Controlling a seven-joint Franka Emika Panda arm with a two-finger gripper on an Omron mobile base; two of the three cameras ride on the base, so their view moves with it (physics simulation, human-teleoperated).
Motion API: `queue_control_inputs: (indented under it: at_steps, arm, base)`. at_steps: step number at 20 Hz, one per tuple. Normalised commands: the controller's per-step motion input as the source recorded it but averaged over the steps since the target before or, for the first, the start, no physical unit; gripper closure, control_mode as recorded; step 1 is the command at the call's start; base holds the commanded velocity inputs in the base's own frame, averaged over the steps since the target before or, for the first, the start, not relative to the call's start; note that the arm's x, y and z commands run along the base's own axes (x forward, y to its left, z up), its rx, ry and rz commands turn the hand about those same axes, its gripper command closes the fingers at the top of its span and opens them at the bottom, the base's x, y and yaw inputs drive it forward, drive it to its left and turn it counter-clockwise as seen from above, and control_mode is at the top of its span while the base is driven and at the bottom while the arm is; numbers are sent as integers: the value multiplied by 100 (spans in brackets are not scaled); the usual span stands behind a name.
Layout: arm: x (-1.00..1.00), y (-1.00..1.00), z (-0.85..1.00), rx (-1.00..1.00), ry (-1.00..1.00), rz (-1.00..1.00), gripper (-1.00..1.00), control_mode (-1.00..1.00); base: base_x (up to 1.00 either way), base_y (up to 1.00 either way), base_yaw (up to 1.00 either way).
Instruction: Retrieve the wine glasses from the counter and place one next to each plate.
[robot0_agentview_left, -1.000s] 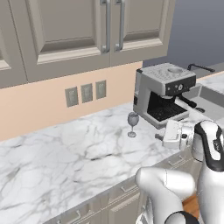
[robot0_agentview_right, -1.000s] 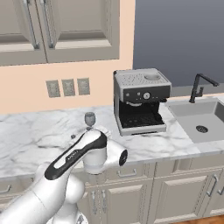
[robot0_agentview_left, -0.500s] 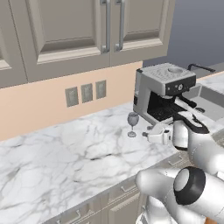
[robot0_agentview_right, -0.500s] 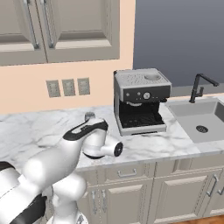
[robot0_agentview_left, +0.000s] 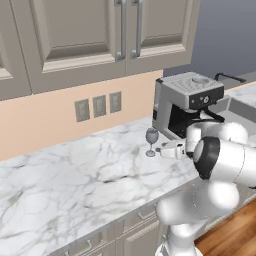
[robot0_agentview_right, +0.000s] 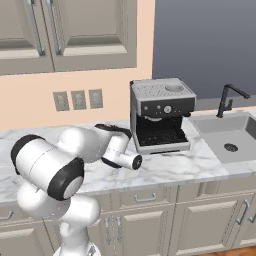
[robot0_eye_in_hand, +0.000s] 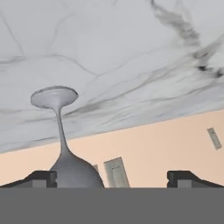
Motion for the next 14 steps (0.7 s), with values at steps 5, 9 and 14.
queue_control_inputs:
  at_steps: [5,9,14]
  arm:
    - [12,0,-22,-1,-12,1,-100,-100]
    - [5,0,-23,-3,-18,3,-100,-100]
    - [40,1,-10,0,-1,0,-100,-100]
  base:
    - [0,0,0]
    - [0,0,0]
    - [0,0,0]
